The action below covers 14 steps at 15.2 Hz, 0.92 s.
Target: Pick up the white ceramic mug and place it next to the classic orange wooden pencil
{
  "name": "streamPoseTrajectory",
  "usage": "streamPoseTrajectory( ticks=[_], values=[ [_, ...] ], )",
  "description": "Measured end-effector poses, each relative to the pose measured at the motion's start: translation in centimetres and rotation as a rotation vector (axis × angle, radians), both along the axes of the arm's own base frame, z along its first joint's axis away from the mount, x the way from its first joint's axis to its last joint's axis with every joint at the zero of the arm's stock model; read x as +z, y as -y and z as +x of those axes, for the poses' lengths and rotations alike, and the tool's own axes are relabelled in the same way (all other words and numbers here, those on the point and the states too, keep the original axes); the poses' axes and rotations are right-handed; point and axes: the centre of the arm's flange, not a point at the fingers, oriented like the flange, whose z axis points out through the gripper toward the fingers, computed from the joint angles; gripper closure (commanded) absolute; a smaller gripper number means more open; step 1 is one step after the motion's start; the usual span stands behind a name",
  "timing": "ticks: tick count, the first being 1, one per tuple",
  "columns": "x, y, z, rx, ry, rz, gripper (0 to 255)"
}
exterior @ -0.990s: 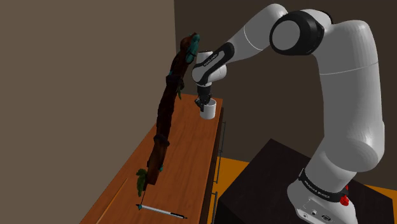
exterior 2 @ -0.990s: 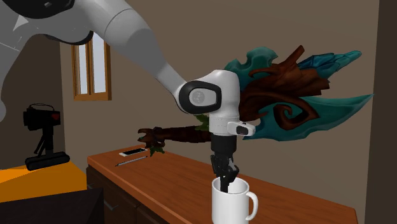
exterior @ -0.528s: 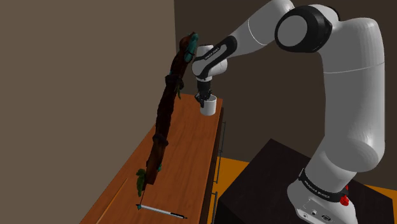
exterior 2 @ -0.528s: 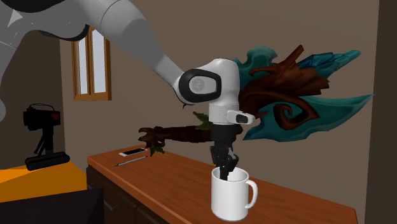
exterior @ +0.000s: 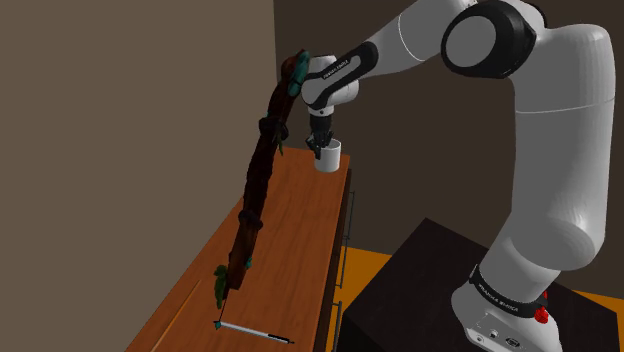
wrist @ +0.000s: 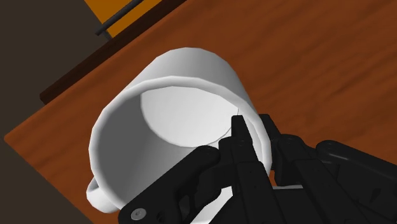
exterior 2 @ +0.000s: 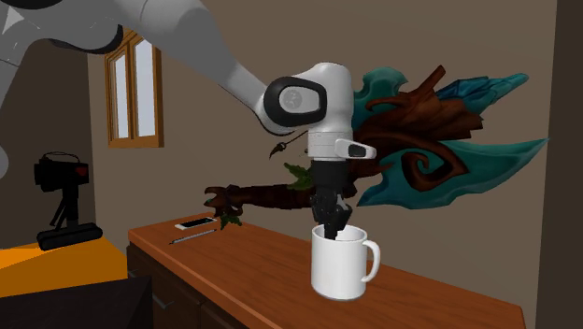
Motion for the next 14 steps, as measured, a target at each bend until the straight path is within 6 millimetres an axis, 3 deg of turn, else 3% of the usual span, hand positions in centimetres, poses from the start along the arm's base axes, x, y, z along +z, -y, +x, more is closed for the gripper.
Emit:
streamPoseTrajectory(
  ticks=[14],
  values=[
    [7.4, 0.1, -0.3, 0.0, 0.0, 0.0, 255]
  ],
)
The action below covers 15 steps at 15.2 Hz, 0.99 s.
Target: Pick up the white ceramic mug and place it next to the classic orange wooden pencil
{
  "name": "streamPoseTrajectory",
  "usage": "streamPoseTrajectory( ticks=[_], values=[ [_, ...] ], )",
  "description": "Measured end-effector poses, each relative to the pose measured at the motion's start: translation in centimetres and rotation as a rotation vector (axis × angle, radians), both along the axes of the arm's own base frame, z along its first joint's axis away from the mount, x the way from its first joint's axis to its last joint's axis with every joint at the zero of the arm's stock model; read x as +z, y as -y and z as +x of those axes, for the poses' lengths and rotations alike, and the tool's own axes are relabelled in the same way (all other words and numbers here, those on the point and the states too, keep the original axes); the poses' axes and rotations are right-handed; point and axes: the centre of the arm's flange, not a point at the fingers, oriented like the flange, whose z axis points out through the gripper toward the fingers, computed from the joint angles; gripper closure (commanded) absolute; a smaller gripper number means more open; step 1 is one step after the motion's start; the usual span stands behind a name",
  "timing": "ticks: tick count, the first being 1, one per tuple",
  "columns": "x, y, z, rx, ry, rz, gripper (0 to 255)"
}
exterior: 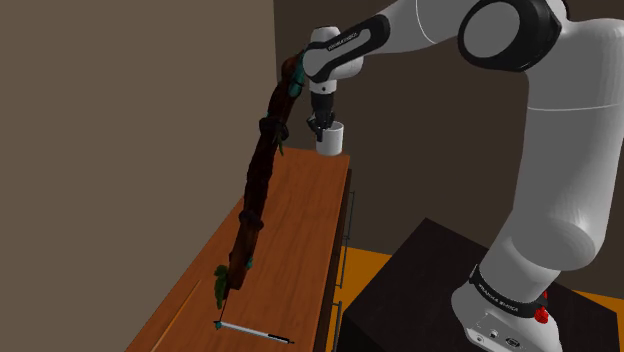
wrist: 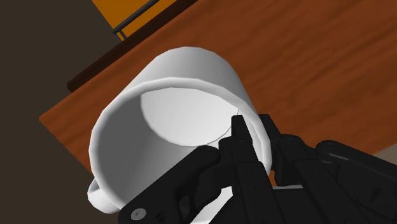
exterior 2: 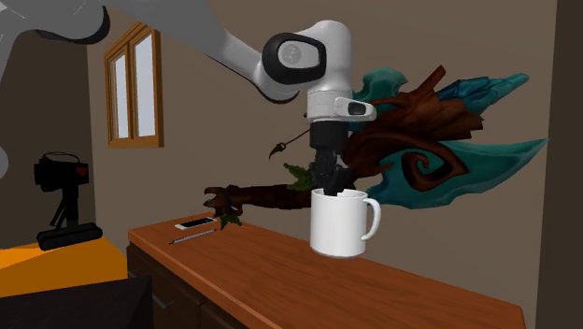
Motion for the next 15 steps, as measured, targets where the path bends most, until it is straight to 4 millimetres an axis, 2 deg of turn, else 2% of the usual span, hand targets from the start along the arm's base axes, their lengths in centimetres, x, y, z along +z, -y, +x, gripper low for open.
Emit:
streamPoseTrajectory(
  ticks=[4, 6, 12, 15],
  values=[
    [2.0, -0.2, -0.1, 0.0, 0.0, 0.0, 255],
    [2.5, -1.4, -0.3, -0.002, 0.002, -0.001, 255],
    [2.9, -8.8, -1.5, 0.0, 0.002, 0.0, 255],
    [2.6, -13.2, -2.2, 0.001, 0.002, 0.0, 255]
  ],
)
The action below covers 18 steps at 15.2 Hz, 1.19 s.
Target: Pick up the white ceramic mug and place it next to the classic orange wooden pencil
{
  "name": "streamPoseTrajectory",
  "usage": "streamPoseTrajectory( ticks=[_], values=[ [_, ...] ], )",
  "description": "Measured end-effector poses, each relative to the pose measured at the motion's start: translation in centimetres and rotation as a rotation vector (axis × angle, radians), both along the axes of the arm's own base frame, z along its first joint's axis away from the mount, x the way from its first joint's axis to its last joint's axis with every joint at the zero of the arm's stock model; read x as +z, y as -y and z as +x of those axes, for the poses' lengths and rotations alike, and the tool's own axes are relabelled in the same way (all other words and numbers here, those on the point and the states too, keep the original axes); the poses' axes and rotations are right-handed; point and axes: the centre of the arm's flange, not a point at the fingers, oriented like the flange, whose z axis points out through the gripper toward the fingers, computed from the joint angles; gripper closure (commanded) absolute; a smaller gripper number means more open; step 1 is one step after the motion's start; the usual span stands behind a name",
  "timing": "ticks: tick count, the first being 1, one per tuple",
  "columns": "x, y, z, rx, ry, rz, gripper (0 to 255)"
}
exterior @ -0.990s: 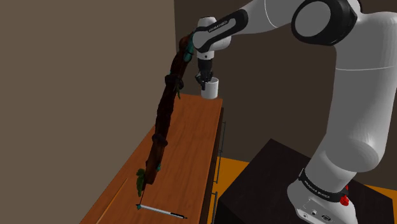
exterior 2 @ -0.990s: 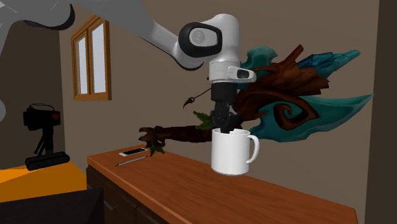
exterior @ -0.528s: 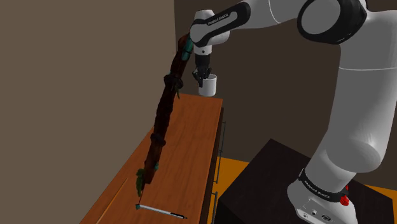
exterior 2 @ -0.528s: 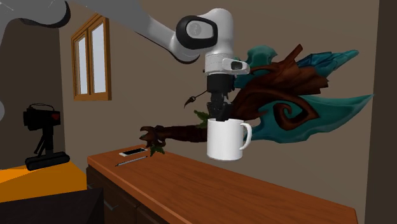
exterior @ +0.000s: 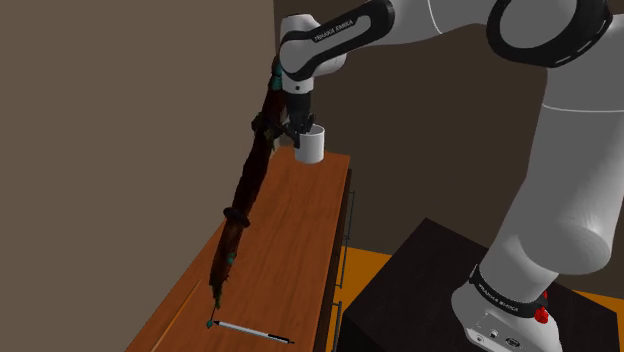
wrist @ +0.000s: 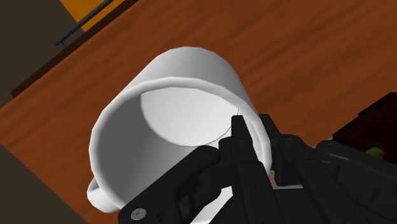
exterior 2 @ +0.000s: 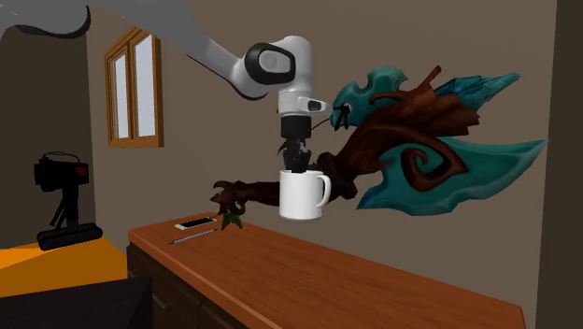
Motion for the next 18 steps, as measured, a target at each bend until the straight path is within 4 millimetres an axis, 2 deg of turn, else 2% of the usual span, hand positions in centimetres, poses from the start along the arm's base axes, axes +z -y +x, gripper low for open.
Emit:
streamPoseTrajectory(
  ticks=[7, 18],
  values=[
    [-0.5, -8.8, -1.4, -0.002, -0.016, -0.005, 255],
    [-0.1, -22.9, -3.7, -0.005, 0.001, -0.003, 255]
  ],
)
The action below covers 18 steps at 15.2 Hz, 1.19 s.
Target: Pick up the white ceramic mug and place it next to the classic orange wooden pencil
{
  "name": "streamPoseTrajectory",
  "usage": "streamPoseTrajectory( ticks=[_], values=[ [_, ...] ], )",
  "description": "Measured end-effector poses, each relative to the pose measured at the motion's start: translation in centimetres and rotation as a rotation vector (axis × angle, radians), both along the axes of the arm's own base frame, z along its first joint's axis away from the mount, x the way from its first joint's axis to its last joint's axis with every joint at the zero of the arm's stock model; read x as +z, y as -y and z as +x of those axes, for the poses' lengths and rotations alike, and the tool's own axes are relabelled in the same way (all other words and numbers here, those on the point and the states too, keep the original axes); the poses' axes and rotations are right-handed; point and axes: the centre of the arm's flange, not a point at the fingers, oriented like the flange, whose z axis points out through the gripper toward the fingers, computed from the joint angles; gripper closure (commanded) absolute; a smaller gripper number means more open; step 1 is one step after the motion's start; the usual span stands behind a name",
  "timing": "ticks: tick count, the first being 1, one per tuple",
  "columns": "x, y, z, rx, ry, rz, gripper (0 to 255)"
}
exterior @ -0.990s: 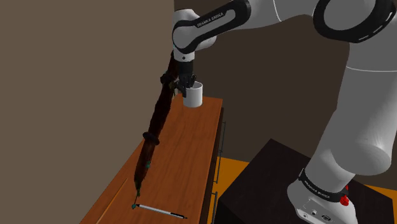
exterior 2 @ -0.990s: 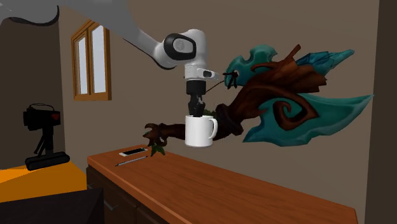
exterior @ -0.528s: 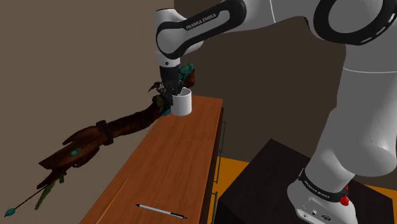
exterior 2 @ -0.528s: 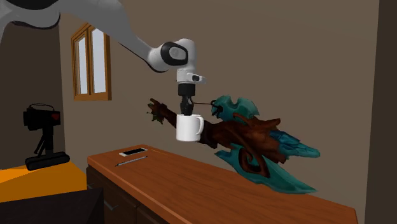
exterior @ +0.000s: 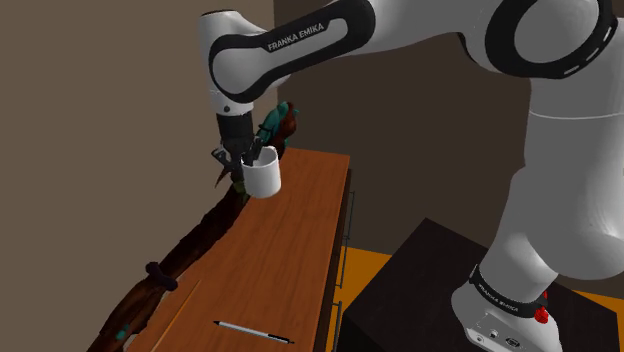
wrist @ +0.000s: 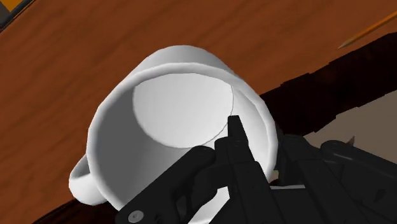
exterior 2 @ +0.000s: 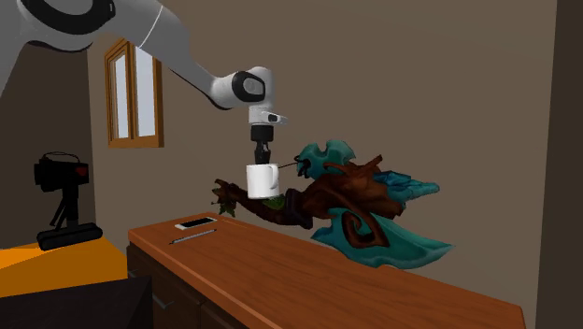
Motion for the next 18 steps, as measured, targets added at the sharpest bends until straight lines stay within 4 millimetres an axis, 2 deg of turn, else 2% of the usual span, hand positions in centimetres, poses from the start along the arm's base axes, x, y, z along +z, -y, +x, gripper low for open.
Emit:
streamPoseTrajectory(
  ticks=[4, 5, 6, 11, 18],
  values=[
    [0.6, -5.3, -0.8, -0.001, 0.001, -0.001, 255],
    [0.4, -6.9, -1.2, 0.001, 0.002, 0.001, 255],
    [0.1, -7.7, -1.5, 0.003, 0.001, 0.002, 255],
    [-1.7, -9.1, -1.9, 0.011, 0.006, 0.011, 255],
    [-2.4, -9.0, -2.5, 0.017, 0.049, 0.037, 255]
  ],
)
